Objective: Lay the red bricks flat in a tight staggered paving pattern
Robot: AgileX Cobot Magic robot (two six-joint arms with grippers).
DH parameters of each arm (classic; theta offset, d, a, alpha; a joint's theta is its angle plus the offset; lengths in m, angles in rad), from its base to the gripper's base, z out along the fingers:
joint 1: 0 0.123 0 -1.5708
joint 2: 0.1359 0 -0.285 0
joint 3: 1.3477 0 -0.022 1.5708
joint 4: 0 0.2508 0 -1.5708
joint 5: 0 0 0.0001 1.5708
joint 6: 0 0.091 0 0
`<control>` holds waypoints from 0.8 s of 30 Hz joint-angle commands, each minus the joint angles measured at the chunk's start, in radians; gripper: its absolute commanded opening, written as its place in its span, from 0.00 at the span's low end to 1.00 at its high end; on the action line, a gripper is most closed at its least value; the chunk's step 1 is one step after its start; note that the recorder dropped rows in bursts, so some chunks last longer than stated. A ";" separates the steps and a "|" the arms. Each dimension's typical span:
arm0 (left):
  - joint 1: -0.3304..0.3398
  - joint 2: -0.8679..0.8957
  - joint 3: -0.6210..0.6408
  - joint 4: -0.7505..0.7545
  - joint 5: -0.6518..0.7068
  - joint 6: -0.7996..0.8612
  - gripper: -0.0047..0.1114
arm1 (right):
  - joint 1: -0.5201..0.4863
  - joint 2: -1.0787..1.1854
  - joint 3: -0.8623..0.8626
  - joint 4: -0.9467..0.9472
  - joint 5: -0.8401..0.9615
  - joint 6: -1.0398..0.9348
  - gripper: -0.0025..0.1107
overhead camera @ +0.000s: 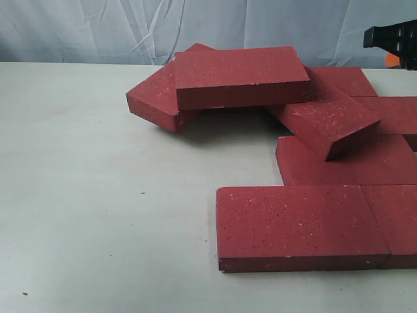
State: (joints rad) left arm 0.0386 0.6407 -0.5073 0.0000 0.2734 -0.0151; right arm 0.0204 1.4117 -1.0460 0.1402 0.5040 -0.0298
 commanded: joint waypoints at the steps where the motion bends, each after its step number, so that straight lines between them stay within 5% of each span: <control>1: -0.002 0.177 -0.101 -0.024 0.118 -0.002 0.04 | 0.001 0.000 -0.007 0.001 -0.004 -0.003 0.02; 13: -0.011 0.560 -0.366 -0.122 0.299 0.022 0.04 | 0.001 0.122 -0.133 0.019 0.132 -0.003 0.02; 24: -0.201 0.896 -0.648 -0.123 0.363 0.026 0.04 | 0.001 0.268 -0.266 0.019 0.202 -0.022 0.02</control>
State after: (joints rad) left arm -0.1188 1.4572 -1.0880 -0.1093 0.6208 0.0075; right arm 0.0204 1.6550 -1.2887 0.1599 0.6987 -0.0410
